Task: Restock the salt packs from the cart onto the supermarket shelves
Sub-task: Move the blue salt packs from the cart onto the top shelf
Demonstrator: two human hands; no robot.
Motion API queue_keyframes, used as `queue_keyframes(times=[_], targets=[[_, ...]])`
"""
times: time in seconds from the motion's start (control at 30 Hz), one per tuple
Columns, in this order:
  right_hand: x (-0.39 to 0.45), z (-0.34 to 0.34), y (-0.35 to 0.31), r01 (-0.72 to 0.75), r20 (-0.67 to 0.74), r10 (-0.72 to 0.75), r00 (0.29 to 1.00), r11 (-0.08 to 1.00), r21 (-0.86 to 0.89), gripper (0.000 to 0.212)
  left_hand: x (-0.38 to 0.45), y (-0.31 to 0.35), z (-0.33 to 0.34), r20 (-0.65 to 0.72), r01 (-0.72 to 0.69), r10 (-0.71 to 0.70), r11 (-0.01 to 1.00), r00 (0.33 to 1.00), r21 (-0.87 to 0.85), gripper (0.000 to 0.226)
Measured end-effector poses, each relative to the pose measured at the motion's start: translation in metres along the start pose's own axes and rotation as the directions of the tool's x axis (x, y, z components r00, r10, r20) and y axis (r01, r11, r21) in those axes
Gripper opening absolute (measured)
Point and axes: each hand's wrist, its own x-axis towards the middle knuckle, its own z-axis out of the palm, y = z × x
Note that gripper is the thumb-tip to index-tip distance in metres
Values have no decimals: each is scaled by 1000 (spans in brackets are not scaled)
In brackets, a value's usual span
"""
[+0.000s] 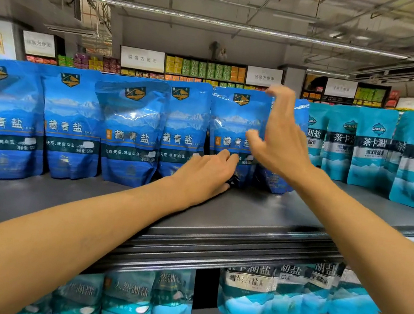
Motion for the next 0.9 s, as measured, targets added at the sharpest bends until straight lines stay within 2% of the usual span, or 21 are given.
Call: queue_keyframes(times=[0.07,0.13,0.2,0.3,0.4,0.57,0.63,0.77,0.9], targets=[[23,-2,3,-63,7,62,998,998,5,75,-1,1,-1,-3,2,-2,1000,1000,5,36],[45,-3,7,-168,102,156,982,979,113,76,-2,2,0,-6,4,-4,1000,1000,-1,36],[61,-4,12,-239,149,216,965,958,159,66,-2,1,2,-19,1,-1,1000,1000,-7,36],[73,-6,11,-332,209,288,935,917,220,40,-3,0,4,-38,10,-11,1000,999,-25,34],[74,-5,9,-348,281,277,919,905,245,24,-2,-1,6,-66,19,-21,999,998,-43,33],[79,-8,4,-341,226,280,933,890,303,18,-3,-2,3,-124,13,-20,998,992,-59,39],[84,-11,5,-375,207,321,924,862,340,14,-3,0,-2,-194,-10,8,1000,981,-7,35],[92,-19,7,-458,227,399,888,804,380,21,-4,3,-12,-371,-71,113,990,922,124,19],[91,-25,13,-517,246,455,856,758,398,22,-3,0,-10,-446,-173,237,968,863,180,14]])
